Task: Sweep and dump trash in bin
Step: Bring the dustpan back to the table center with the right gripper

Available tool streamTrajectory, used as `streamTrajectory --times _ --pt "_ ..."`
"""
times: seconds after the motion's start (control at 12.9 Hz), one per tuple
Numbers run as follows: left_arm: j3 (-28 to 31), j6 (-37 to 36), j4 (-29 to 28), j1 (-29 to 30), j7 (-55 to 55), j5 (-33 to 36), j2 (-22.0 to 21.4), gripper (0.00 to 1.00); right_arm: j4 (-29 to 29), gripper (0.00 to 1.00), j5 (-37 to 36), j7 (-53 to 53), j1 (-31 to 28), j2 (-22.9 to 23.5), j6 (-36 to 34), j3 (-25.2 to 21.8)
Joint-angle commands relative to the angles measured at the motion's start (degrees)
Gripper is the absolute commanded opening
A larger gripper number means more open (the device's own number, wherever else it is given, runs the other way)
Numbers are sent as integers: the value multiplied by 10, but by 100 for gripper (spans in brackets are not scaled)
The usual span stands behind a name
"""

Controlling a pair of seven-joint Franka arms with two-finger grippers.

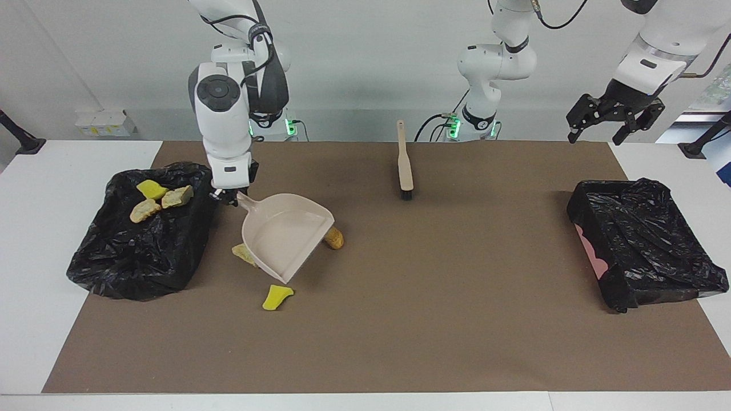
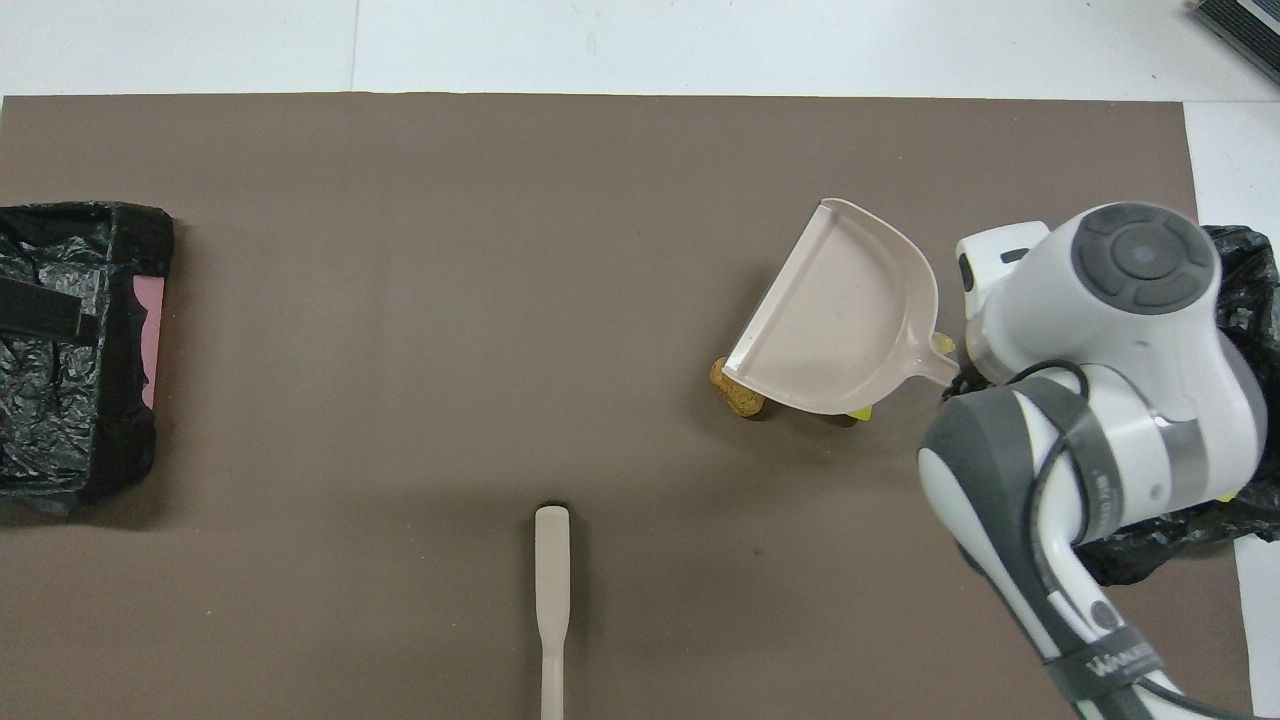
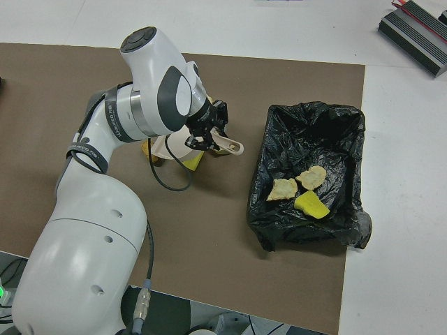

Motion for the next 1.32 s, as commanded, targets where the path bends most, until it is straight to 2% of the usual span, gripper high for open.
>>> streamTrajectory --times 0.0,0.31,0.54,0.85,1.08,1.24 --pt "-4 6 -4 5 1 7 -5 100 5 0 45 138 42 11 6 -2" --pt "-4 6 -4 5 1 7 -5 100 29 0 123 364 97 59 34 -2" --pt "-4 6 -4 5 1 7 -5 100 82 0 148 489 142 103 39 -2" --pt "-4 6 -4 5 1 7 -5 100 168 0 161 651 185 192 58 -2" --pt "-4 6 -4 5 1 7 -5 100 262 0 170 697 223 274 79 -2" --pt "-4 6 -4 5 1 7 -5 100 286 0 171 725 240 308 111 -2"
